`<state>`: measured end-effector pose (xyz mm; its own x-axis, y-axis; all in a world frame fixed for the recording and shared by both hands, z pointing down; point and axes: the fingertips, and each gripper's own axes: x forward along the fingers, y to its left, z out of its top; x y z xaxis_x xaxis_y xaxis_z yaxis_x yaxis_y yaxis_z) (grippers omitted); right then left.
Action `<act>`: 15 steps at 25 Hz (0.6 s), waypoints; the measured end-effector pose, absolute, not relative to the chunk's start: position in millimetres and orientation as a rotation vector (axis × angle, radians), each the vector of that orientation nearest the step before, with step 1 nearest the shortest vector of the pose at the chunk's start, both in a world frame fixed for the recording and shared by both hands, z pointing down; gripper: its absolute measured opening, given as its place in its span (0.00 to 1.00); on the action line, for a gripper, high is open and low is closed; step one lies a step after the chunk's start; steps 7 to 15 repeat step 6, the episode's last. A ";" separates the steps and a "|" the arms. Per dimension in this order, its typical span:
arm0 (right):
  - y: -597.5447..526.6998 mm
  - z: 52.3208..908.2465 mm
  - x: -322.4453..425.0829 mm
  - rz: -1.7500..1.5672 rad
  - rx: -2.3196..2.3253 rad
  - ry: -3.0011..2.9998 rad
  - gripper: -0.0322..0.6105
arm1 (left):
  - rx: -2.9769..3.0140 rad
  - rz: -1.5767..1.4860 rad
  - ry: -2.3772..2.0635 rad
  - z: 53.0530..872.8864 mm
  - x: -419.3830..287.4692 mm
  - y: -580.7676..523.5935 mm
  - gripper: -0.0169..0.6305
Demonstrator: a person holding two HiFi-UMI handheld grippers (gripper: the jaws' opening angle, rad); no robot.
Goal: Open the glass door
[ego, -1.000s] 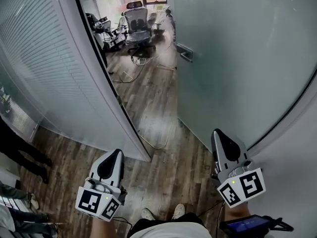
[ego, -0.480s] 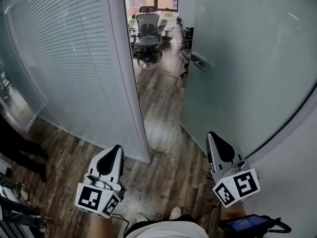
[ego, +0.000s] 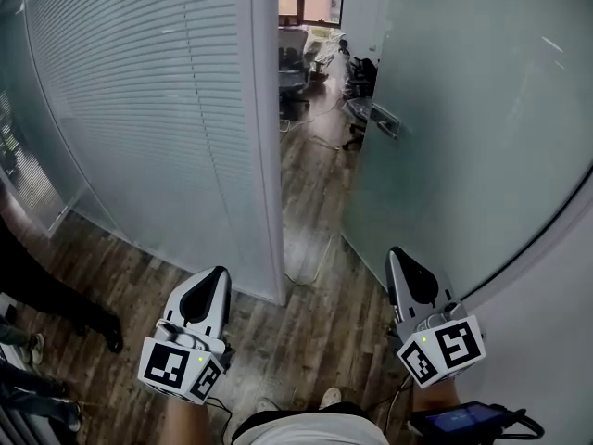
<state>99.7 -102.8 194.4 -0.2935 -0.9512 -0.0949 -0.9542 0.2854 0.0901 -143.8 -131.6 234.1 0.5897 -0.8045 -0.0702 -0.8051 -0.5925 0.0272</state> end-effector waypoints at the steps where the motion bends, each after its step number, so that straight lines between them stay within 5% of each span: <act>1: -105.1 193.0 111.6 0.199 -1.849 2.502 0.05 | -2.790 0.112 1.417 231.8 -132.0 -132.6 0.03; 15: -111.1 174.1 140.5 0.201 -1.838 2.515 0.05 | -2.781 0.105 1.430 211.6 -103.3 -134.8 0.03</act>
